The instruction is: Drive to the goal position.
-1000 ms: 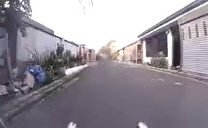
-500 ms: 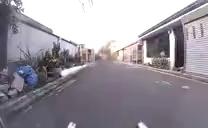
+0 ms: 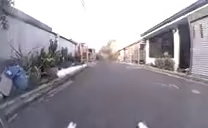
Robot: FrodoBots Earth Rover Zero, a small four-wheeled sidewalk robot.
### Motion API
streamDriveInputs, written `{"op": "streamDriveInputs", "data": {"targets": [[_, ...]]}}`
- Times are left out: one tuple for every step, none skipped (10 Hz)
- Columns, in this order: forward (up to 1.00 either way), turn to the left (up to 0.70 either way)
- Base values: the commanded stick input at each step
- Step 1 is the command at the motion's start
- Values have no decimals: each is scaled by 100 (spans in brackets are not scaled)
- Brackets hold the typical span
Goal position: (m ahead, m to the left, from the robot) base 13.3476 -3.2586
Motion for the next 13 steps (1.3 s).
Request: {"op": "streamDriveInputs", "data": {"targets": [[70,-29],[70,-19],[70,-10],[70,-2],[70,0],[70,0],[70,0],[70,0],[70,0],[70,0],[70,0],[70,0],[70,0]]}}
